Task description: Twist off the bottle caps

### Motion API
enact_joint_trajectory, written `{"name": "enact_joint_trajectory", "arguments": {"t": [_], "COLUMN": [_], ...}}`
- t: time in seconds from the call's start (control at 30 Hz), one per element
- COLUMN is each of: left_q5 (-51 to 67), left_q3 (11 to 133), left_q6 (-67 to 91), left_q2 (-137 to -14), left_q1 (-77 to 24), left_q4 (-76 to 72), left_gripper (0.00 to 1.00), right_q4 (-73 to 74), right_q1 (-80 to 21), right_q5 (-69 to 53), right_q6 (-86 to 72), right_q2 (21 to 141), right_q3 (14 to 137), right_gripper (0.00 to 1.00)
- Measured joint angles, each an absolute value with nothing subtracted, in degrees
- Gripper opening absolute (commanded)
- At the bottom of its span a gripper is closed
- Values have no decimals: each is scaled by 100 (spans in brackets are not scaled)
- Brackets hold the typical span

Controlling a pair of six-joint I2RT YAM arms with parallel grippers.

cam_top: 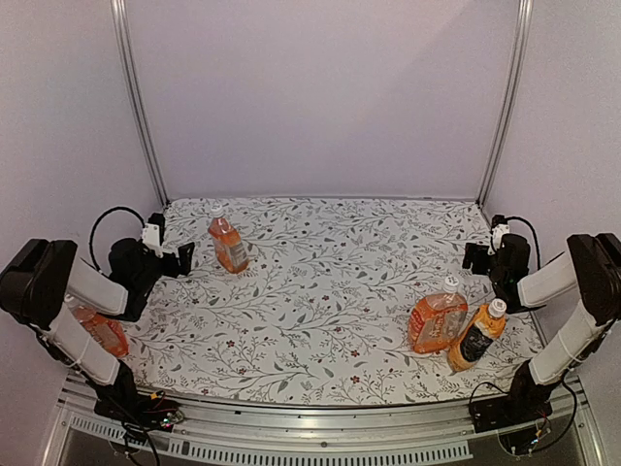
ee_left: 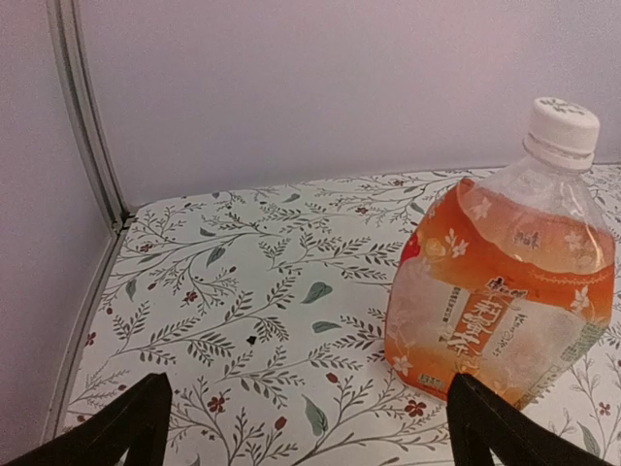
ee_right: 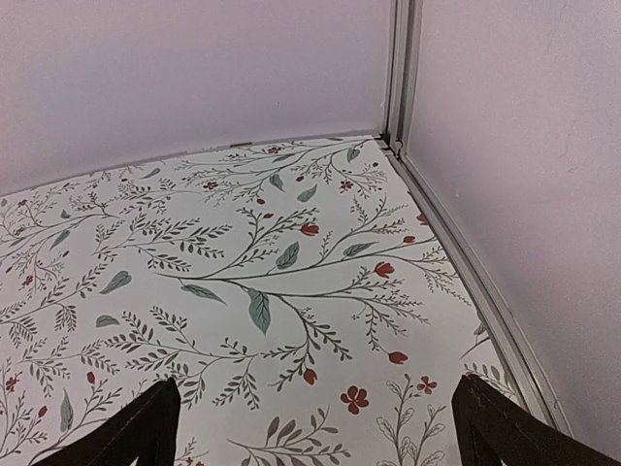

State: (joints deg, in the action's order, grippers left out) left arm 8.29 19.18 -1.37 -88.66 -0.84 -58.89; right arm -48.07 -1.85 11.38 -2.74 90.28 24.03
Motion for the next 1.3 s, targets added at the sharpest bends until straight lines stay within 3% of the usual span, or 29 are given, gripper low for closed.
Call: {"name": "enact_joint_trajectory", "arguments": {"t": [0.13, 0.43, 0.63, 1.0, 1.3], "left_q5": [834, 847, 1146, 3599, 2423], "left_q3": [1918, 1962, 2834, 4381, 5889], "left_q6": [-115, -78, -51, -1203, -963], "left_q2": [-8866, -8862, -8355, -7140, -8119], "left_q1": [-71, -60, 123, 34, -1199], "left_q4": [-5885, -5776, -4145, -510, 635], "left_gripper": [100, 100, 95, 96, 82], "right_q4": [-4593, -1765, 134, 2034, 2412], "right_q1": [-183, -180, -436, -2877, -4418], "right_q5": [1186, 532, -3, 648, 1105], "right_q6": [-290, -672, -1310, -1597, -1498], "right_q2": [8991, 7546, 7216, 7148, 8082], "right_q3": [2467, 4327, 5513, 7214, 8099], "right_gripper": [99, 99, 96, 99, 99]}}
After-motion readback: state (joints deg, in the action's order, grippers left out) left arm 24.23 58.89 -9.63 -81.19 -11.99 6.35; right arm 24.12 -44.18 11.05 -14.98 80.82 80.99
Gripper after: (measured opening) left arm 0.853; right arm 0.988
